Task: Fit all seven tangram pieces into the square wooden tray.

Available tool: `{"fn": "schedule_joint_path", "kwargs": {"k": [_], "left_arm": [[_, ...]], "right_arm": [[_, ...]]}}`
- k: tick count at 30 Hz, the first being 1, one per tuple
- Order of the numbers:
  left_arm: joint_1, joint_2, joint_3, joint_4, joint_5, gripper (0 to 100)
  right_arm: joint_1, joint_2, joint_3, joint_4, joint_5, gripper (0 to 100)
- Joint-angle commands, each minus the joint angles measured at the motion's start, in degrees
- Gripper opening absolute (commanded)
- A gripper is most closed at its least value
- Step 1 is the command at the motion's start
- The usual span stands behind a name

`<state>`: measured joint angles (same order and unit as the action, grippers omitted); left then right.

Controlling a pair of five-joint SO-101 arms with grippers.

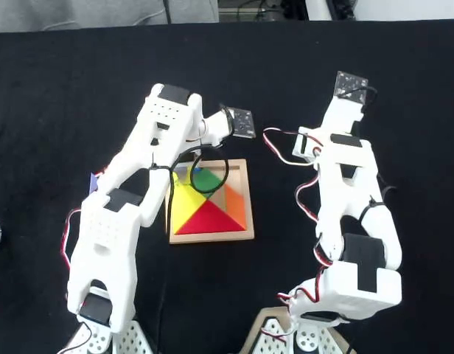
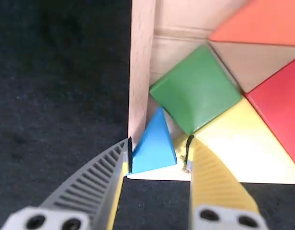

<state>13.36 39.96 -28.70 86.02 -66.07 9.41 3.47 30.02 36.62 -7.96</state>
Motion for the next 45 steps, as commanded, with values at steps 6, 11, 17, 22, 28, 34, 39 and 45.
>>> {"fn": "schedule_joint_path", "kwargs": {"k": [6,11,17,22,28,34,39,45], "left_arm": [[0.4,-2.3,-0.8,1.5,1.8,21],[3.4,-6.2,-0.4,4.9,5.1,21],[2.2,-10.2,-0.6,1.8,6.9,21],[-4.3,-11.3,-0.2,1.2,6.5,21],[-8.4,-7.2,1.1,1.1,4.1,21],[-7.9,-3.0,1.4,-3.1,4.0,21],[-5.2,-1.8,1.1,-3.9,4.0,21],[-3.3,-1.8,1.4,-6.7,7.3,21]], "right_arm": [[0.8,-3.7,-0.2,-1.2,-0.3,1.1],[0.8,-3.7,-0.2,-1.2,-0.3,1.1],[0.8,-3.7,-0.2,-1.2,-0.3,1.1],[0.8,-3.7,-0.2,-1.2,-0.3,1.1],[0.6,-3.7,-0.2,-1.2,-0.3,1.1],[0.6,-3.6,-0.2,-1.2,-0.3,1.1],[0.6,-3.6,-0.2,-1.2,-0.3,1.1],[0.6,-3.7,-0.2,-1.2,-0.3,1.1]]}}
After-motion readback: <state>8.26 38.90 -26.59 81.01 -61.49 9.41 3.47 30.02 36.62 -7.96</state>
